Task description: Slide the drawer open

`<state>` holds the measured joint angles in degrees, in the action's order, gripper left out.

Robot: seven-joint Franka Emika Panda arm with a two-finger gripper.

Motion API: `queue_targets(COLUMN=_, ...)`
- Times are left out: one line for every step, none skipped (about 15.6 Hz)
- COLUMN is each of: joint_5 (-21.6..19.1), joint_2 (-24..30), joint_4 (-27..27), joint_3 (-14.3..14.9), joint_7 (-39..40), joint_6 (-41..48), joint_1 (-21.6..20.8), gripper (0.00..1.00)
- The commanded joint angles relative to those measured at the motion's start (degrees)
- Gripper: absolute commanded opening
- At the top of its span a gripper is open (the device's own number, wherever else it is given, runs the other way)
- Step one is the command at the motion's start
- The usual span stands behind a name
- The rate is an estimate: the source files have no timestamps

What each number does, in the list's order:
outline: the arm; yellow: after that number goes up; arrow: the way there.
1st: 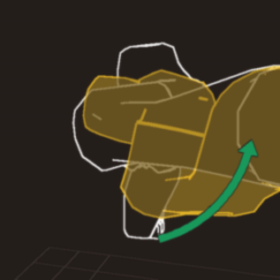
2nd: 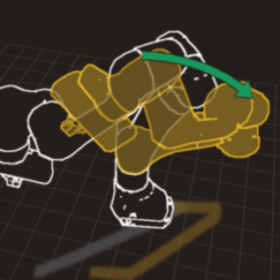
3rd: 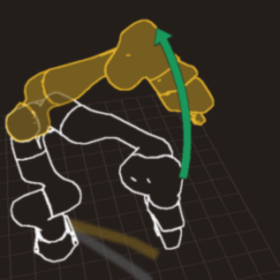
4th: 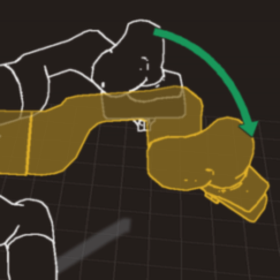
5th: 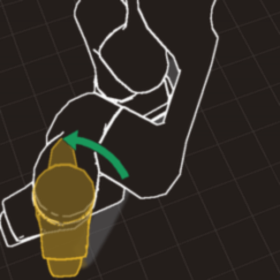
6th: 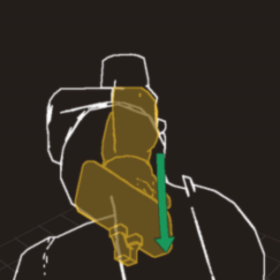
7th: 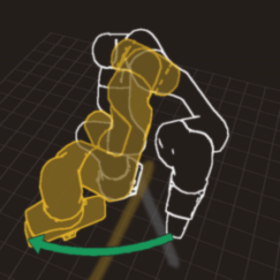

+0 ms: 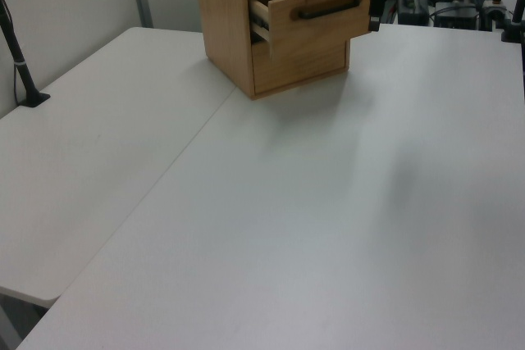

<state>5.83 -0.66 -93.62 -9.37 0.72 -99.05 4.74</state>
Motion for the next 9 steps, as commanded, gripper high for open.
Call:
queue_targets(joint_5=-2.49, joint_2=0.66, joint_4=0.19, joint_3=1.10, joint_7=-6.96, joint_6=5.17, joint_1=-0.70, gripper=1.00)
queue_targets(joint_5=-2.49, joint_2=0.66, joint_4=0.19, joint_3=1.71, joint_7=-6.61, joint_6=6.23, joint_1=-1.31, gripper=1.00)
queue_targets(joint_5=-2.49, joint_2=0.75, joint_4=0.19, joint_3=3.37, joint_7=-6.52, joint_6=6.32, joint_1=-2.27, gripper=1.00)
queue_targets(joint_5=-2.58, joint_2=0.75, joint_4=0.02, joint_3=5.57, joint_7=-6.52, joint_6=6.33, joint_1=-4.02, gripper=1.00)
queue_targets(joint_5=-2.75, joint_2=0.66, joint_4=-0.07, joint_3=7.68, joint_7=-6.52, joint_6=6.15, joint_1=-5.95, gripper=1.00)
queue_targets(joint_5=-3.10, joint_2=0.40, joint_4=-0.24, joint_3=9.26, joint_7=-6.43, joint_6=5.89, joint_1=-7.02, gripper=1.00)
queue_targets(joint_5=-3.28, joint_2=0.31, joint_4=-0.33, joint_3=9.54, joint_7=-6.26, joint_6=5.80, joint_1=-7.55, gripper=1.00)
queue_targets(joint_5=-3.37, joint_2=0.31, joint_4=-0.33, joint_3=9.54, joint_7=-6.26, joint_6=5.80, joint_1=-7.64, gripper=1.00)
queue_targets(joint_5=-3.37, joint_2=0.31, joint_4=-0.42, joint_3=9.63, joint_7=-6.26, joint_6=5.97, joint_1=-7.64, gripper=1.00)
